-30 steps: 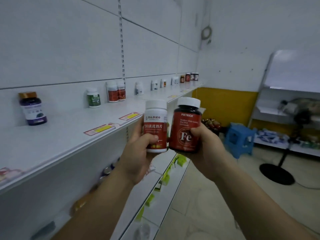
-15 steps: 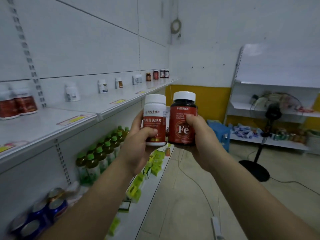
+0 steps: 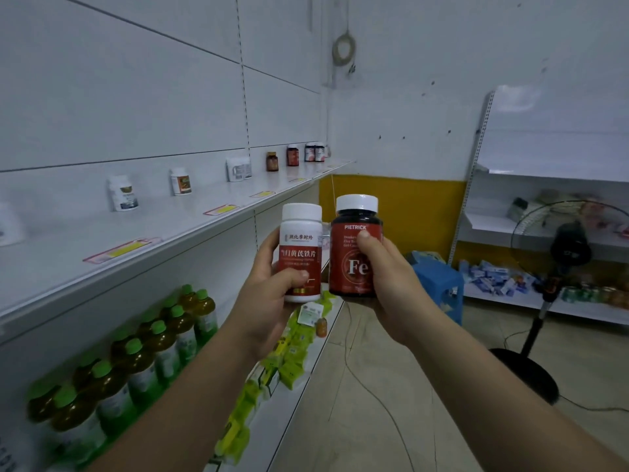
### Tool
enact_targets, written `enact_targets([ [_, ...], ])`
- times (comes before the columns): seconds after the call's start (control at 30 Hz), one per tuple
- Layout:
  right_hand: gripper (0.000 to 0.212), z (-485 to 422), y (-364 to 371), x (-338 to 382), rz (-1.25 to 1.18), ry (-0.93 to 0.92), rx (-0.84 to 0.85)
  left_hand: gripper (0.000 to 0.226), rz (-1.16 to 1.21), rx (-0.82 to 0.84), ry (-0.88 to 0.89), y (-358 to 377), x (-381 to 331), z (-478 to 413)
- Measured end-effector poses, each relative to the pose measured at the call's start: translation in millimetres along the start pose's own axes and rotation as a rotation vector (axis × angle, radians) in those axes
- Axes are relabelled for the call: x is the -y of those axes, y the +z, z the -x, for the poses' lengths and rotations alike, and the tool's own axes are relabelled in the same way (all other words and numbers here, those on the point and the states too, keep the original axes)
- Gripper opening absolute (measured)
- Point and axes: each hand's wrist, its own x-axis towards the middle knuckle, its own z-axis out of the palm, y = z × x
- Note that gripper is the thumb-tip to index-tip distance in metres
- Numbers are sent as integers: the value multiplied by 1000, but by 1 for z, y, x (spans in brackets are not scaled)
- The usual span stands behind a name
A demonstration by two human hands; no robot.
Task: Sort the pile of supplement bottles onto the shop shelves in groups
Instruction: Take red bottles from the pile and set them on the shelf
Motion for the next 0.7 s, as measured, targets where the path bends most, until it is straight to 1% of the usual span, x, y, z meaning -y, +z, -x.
enact_targets([
  [0.13,29,-93,-11,-20,20,-18,-18,62,33,-8,33,-12,27,-90],
  [0.23,37,-169,-19,-28,36,-7,-37,61,57,-2,43,-14,42,-165],
  [0.37,38,-258,-37,-28,56,-10,-66,61,75,18,32,-8,58,-256],
  [0.43,38,-298,-48,-30,60,-11,-70,61,69,34,31,-5,65,-295],
  [0.53,43,-353,-64,-37,56,11,-65,61,40,32,27,2,80,-347],
  [0.63,48,-411,-83,-44,54,27,-57,63,-4,10,27,11,101,-398],
  [0.7,48,-449,-99,-48,48,23,-32,64,-20,-13,35,19,116,-435],
])
